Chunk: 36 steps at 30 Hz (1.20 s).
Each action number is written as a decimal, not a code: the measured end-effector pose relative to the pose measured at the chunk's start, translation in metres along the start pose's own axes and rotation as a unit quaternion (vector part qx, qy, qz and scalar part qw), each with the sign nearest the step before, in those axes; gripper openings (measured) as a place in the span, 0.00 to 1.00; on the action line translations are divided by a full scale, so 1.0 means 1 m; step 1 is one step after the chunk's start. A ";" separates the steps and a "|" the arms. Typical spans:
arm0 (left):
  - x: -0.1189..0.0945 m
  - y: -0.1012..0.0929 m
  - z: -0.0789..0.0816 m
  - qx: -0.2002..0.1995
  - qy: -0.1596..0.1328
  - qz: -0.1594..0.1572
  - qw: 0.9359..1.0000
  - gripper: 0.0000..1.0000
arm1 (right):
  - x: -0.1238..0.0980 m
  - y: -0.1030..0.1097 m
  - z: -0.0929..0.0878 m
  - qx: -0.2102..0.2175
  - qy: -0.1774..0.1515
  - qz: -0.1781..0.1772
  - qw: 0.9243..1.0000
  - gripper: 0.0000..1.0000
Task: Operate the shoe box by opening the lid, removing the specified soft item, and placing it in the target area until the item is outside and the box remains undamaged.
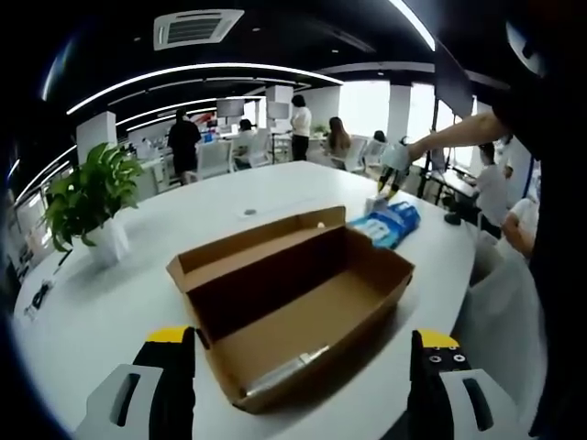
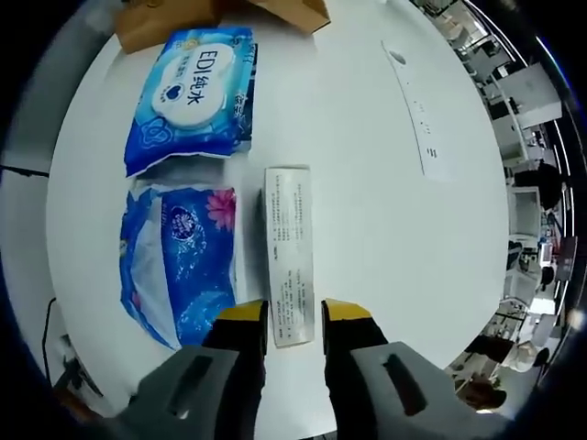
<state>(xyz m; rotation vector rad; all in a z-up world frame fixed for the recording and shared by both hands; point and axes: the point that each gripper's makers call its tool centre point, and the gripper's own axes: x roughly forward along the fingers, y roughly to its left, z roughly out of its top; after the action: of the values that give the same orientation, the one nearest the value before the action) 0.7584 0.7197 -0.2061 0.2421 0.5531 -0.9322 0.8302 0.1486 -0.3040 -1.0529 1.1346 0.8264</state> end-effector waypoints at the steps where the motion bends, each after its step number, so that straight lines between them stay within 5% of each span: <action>1: 0.000 0.001 0.000 0.002 0.000 0.000 1.000 0.99 | 0.000 0.000 0.000 0.001 -0.001 0.000 1.000 0.23; 13: -0.005 0.010 0.001 0.014 0.004 0.008 1.000 0.92 | -0.014 0.005 0.006 0.028 -0.020 -0.014 0.999 0.36; 23: -0.008 0.013 0.011 0.018 -0.008 0.001 1.000 0.88 | -0.050 0.012 0.020 0.081 -0.063 -0.044 0.994 0.45; 30: -0.005 0.021 0.014 0.023 -0.010 -0.015 1.000 0.86 | -0.070 0.024 0.026 0.120 -0.095 -0.059 0.986 0.51; 36: -0.002 0.019 0.020 0.038 0.000 -0.027 0.999 0.85 | -0.095 0.034 0.043 0.163 -0.146 -0.084 0.972 0.56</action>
<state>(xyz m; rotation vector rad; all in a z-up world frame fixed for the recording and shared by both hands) 0.7796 0.7231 -0.1885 0.2968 0.5262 -1.0077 0.7891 0.1999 -0.2161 -0.7154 0.8799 0.6108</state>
